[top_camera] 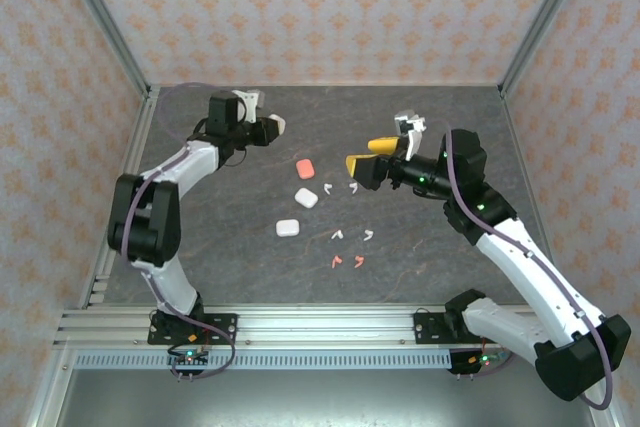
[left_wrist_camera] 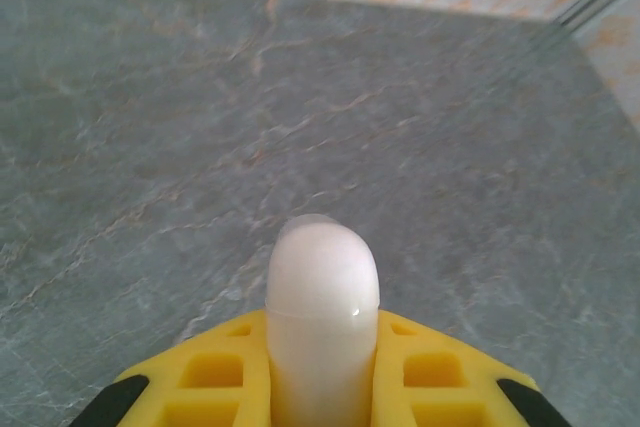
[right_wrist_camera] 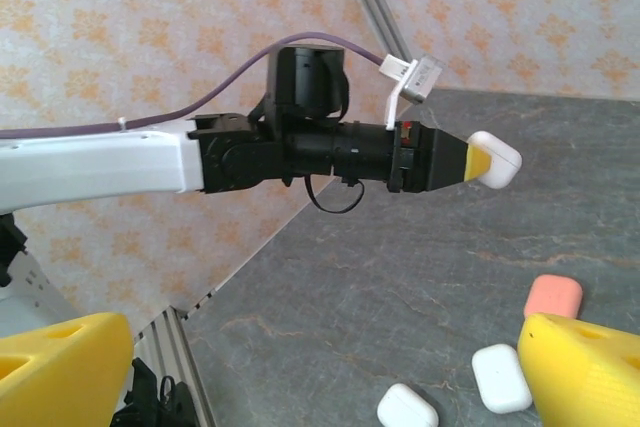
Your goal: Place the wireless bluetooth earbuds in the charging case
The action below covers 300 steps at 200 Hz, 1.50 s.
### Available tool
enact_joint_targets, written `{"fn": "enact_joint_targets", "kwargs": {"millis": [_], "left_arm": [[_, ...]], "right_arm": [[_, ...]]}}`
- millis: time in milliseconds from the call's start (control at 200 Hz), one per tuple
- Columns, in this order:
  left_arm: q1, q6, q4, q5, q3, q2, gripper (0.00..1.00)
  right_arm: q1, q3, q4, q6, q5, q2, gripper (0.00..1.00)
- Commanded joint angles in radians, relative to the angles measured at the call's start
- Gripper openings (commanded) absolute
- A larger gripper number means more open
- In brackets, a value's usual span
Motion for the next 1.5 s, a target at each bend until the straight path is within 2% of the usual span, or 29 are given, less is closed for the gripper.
{"fn": "enact_joint_targets", "kwargs": {"millis": [0,250,485,601,716,791,1211,1346,1496], "left_arm": [[0.005,-0.004,-0.084,0.052,0.075,0.076,0.00],[0.009,-0.015,-0.138,0.062,0.201,0.254,0.00],[0.012,-0.014,-0.182,0.107,0.259,0.352,0.03],[0.017,-0.027,-0.174,0.107,0.258,0.379,0.10],[0.018,-0.037,-0.153,0.124,0.245,0.386,0.25],[0.019,-0.037,-0.152,0.115,0.241,0.382,0.30],[0.020,-0.009,-0.132,-0.083,0.154,0.219,0.62],[0.020,-0.013,-0.060,-0.120,0.050,0.112,0.65],[0.018,0.003,0.033,-0.178,-0.105,-0.101,0.68]], "right_arm": [[0.008,-0.013,0.042,0.028,0.041,-0.022,0.99],[0.008,-0.041,0.040,0.040,0.066,-0.033,0.99],[0.007,-0.056,0.016,0.032,0.102,-0.048,0.99],[0.006,-0.059,0.005,0.027,0.118,-0.052,0.99],[0.007,-0.064,-0.004,0.028,0.124,-0.052,0.99],[0.006,-0.068,-0.012,0.025,0.137,-0.051,0.99],[0.003,-0.067,-0.048,0.013,0.179,-0.024,0.99],[-0.009,-0.073,-0.074,0.014,0.211,-0.004,0.99],[-0.025,-0.081,-0.080,0.023,0.229,0.022,0.99]]}}
